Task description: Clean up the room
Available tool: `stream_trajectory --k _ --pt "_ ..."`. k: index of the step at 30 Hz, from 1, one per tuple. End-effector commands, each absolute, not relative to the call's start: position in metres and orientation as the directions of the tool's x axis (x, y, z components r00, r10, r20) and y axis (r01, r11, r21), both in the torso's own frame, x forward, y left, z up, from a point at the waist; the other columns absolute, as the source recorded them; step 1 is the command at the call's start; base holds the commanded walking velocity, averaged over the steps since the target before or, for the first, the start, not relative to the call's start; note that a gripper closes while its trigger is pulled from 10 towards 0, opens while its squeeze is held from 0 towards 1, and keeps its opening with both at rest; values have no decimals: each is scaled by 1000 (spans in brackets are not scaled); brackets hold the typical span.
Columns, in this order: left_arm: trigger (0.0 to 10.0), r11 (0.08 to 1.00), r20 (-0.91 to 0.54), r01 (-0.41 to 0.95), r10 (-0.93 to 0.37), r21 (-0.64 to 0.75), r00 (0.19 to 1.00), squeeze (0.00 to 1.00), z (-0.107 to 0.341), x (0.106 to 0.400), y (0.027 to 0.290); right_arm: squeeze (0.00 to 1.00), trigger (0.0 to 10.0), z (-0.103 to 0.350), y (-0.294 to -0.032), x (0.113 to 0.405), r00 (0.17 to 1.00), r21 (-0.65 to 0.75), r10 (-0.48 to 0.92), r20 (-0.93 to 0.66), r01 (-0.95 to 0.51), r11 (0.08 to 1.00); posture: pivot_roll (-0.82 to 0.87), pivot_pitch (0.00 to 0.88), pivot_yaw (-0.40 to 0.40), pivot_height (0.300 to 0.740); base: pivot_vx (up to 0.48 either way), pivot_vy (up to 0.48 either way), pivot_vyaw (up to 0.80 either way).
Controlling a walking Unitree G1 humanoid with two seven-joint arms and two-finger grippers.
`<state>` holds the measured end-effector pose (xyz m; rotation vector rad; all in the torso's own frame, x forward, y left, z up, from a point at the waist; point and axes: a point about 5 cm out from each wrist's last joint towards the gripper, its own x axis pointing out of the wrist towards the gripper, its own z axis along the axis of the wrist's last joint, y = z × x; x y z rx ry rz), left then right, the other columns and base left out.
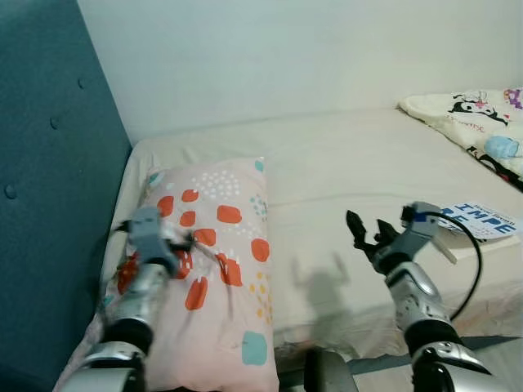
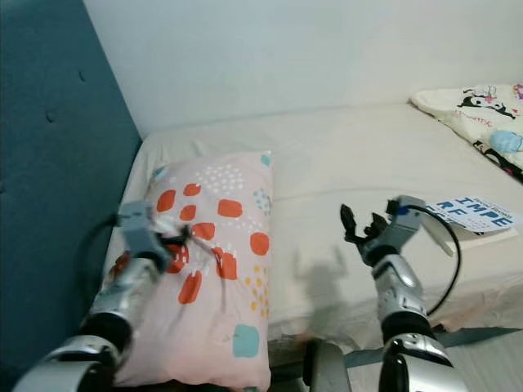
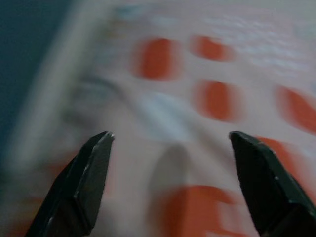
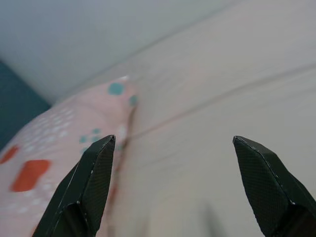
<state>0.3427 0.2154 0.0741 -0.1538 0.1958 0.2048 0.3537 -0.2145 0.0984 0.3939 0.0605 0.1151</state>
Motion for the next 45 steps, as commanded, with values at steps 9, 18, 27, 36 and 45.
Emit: stream_trajectory --k 9,18,27,36,45 --pt "10000 900 -75 -423 432 105 899 0 86 313 285 0 10000 70 -168 351 941 494 273 -199 -144 857 100 197 -38 598 0 0 0" --pt "10000 957 3 -290 290 22 957 0 98 303 263 0 10000 71 -162 354 932 542 289 -220 -130 830 157 301 -44 598 0 0 0" --pt "10000 997 45 -67 69 -36 997 0 109 288 224 0 10000 88 -120 356 844 616 535 -19 -412 671 188 381 -49 598 0 0 0" --pt "10000 995 96 54 -47 -80 994 0 132 280 207 0 10000 76 -89 348 813 631 579 -67 -415 656 208 418 -49 598 0 0 0" --pt "10000 996 220 62 -47 -64 974 0 187 280 213 0 10000 74 -72 350 826 590 535 -176 -346 729 272 465 -45 598 0 0 0"
